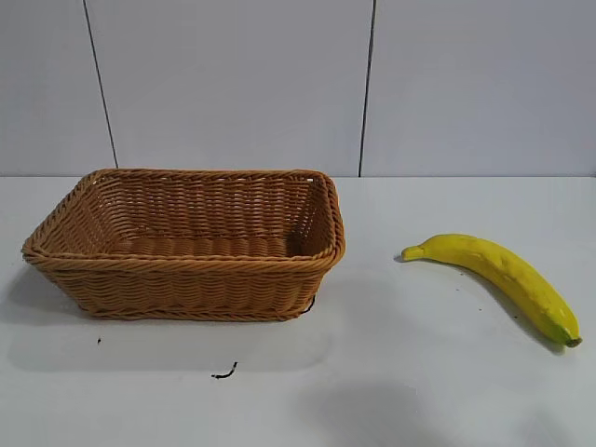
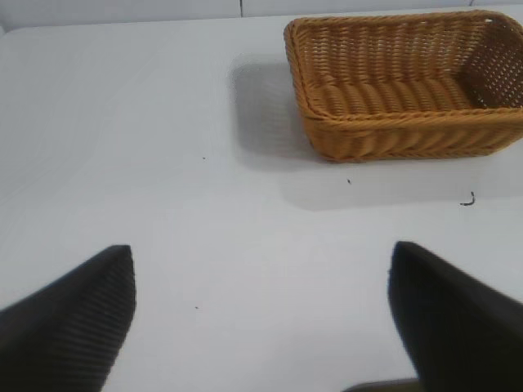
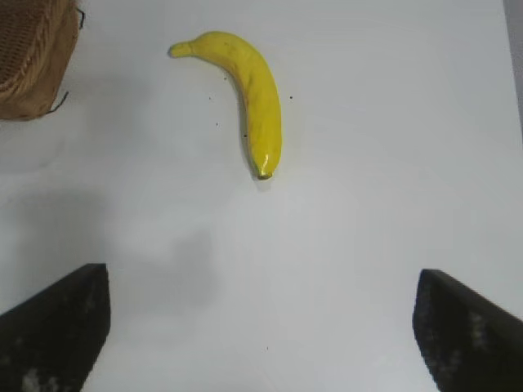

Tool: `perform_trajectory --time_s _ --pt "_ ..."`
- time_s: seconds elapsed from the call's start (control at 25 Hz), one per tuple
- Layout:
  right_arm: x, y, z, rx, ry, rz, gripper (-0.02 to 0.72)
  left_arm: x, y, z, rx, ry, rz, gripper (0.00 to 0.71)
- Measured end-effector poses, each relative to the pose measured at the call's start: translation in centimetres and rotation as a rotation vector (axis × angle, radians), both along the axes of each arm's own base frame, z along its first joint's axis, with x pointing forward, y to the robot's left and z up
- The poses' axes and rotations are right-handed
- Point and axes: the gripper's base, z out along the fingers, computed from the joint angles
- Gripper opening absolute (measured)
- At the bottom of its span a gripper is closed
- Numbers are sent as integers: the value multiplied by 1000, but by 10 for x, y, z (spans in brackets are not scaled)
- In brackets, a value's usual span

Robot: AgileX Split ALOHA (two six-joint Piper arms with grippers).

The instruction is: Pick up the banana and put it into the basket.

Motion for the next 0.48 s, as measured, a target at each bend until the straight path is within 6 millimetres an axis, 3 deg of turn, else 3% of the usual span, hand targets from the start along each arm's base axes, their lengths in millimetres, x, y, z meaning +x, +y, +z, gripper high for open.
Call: perform_trajectory --time_s 0.2,0.48 --pt "61 1 -21 -34 111 83 689 0 0 0 0 0 0 635" --pt "132 3 -43 -73 124 192 689 0 0 0 0 0 0 635"
